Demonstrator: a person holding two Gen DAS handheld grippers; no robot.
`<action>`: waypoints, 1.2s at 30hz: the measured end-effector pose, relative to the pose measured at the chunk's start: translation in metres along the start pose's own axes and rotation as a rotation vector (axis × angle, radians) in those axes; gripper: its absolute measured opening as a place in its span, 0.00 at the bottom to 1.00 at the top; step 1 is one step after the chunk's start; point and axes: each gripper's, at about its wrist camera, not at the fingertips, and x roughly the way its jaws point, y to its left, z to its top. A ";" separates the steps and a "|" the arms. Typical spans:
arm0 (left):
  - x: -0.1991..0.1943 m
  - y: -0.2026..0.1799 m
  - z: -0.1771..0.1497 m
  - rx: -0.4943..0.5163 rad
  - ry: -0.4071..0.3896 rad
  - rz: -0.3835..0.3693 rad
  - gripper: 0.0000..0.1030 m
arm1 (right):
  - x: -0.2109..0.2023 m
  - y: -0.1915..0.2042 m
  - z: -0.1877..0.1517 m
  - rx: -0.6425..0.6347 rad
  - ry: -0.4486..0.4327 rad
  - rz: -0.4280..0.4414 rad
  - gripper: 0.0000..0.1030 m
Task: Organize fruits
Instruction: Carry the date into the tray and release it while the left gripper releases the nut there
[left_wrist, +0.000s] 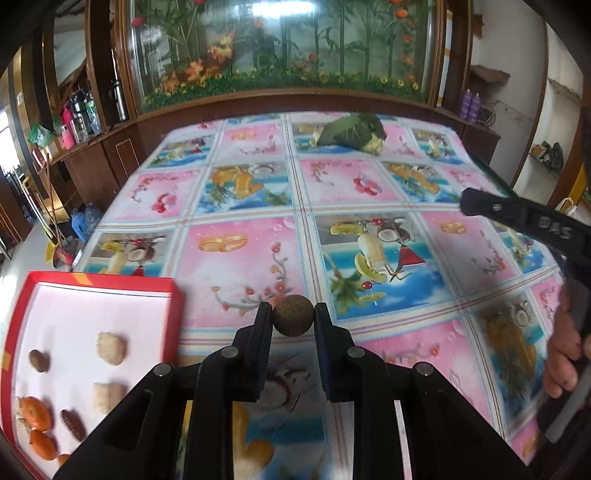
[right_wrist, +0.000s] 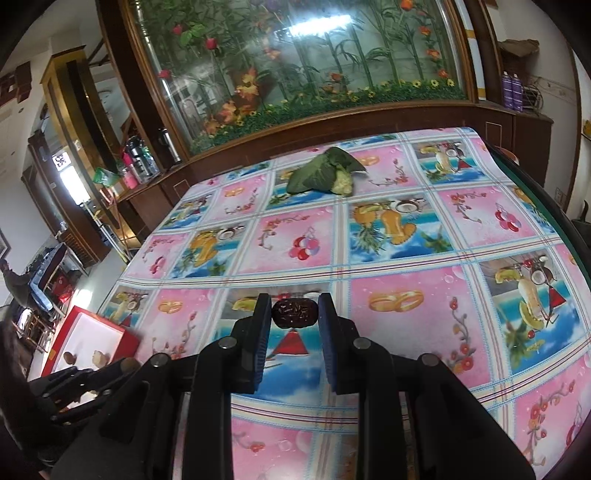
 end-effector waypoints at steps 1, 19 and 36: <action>-0.013 0.006 -0.004 0.003 -0.020 0.010 0.21 | -0.001 0.005 -0.001 -0.005 -0.003 0.015 0.27; -0.084 0.189 -0.043 -0.227 -0.114 0.278 0.21 | 0.030 0.226 -0.073 -0.261 0.102 0.361 0.27; -0.024 0.215 -0.028 -0.199 0.008 0.199 0.21 | 0.052 0.272 -0.125 -0.404 0.298 0.424 0.27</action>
